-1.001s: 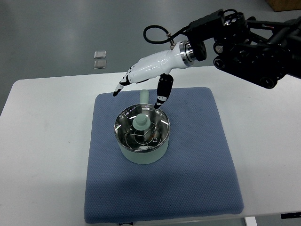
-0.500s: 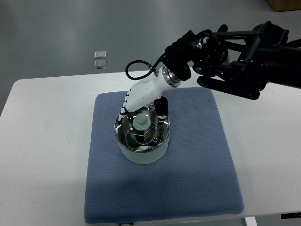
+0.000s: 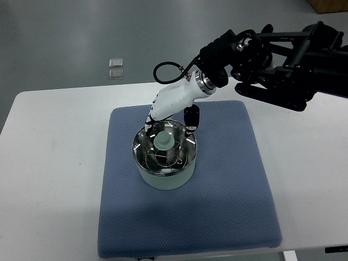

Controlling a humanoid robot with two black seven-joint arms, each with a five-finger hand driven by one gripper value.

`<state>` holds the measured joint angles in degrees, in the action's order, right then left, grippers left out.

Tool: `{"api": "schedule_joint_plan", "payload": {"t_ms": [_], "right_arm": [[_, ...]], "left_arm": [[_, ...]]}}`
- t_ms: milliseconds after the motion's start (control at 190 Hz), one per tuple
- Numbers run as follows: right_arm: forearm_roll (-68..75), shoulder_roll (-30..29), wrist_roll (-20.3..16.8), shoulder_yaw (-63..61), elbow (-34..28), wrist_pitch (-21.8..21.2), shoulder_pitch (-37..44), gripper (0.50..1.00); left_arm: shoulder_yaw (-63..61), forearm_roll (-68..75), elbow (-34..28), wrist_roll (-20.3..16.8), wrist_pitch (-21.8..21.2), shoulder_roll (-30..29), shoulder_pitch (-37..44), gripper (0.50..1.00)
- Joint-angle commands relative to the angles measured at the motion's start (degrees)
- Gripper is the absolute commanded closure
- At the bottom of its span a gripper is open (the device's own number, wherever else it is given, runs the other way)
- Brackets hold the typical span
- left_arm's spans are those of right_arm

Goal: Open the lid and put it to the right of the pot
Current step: 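Lower the right hand onto the green lid knob and position fingers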

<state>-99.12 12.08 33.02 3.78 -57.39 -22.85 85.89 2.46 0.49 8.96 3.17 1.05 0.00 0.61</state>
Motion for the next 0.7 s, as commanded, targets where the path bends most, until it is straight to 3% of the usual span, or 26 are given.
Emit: {"api": "schedule_joint_plan", "payload": {"t_ms": [0, 695], "right_arm": [[0.2, 0.0, 0.0, -0.2, 0.0, 0.8, -0.2, 0.683], [1.0, 1.3, 0.0, -0.7, 0.0, 3.3, -2.7, 0.683]], "left_arm": [[0.0, -0.1, 0.0, 0.0, 0.0, 0.0, 0.0, 0.5], [0.0, 0.0, 0.0, 0.0, 0.0, 0.0, 0.0, 0.5]]}}
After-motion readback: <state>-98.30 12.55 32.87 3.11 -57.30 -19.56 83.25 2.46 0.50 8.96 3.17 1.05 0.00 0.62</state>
